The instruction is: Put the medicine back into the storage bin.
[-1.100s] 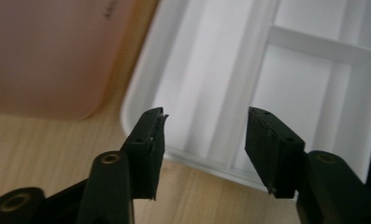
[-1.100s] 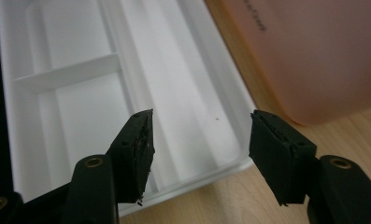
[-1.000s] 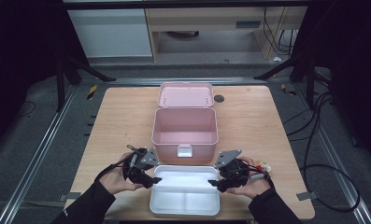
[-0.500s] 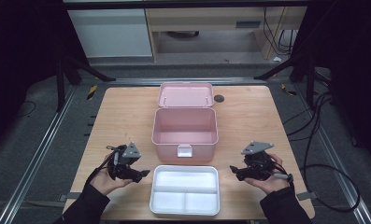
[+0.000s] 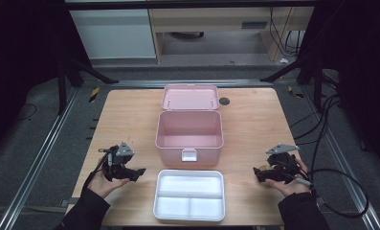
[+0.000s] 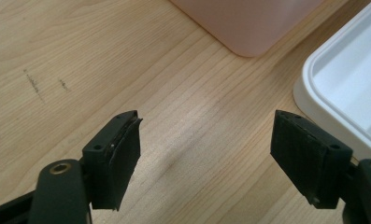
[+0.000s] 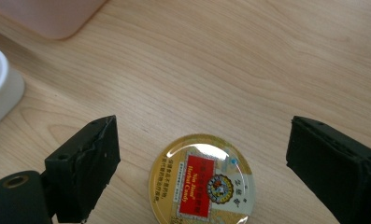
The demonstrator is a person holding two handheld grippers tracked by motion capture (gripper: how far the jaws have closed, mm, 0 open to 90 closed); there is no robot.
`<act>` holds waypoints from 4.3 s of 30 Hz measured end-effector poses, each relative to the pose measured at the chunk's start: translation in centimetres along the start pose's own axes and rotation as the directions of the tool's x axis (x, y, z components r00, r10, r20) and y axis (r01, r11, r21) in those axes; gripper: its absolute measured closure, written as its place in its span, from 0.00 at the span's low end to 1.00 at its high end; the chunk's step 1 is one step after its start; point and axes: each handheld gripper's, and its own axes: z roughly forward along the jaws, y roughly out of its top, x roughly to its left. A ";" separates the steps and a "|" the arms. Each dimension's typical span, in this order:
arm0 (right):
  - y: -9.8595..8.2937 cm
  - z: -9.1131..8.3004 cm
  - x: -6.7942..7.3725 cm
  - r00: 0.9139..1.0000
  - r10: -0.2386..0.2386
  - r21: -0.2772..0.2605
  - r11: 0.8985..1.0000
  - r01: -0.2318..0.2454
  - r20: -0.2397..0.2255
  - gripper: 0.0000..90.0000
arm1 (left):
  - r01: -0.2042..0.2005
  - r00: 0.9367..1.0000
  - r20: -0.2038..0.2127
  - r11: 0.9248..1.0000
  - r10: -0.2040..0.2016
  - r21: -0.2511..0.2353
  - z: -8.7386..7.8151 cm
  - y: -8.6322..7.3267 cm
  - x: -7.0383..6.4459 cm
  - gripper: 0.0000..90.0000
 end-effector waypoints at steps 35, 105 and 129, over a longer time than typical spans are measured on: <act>-2.3 3.4 -0.7 0.998 0.057 0.173 0.983 -0.057 0.006 0.14 | 0.017 1.000 -0.022 1.000 -0.017 0.017 0.5 -0.6 0.7 0.28; 16.0 -2.8 2.5 0.985 -0.120 -0.179 0.979 0.097 -0.122 0.23 | 0.015 1.000 -0.019 0.999 -0.014 0.050 1.3 -0.9 0.8 0.29; 23.1 3.9 10.1 0.927 -0.268 -0.197 0.955 0.220 -0.263 0.23 | 0.007 1.000 -0.012 0.998 -0.007 0.069 1.7 -1.1 0.8 0.29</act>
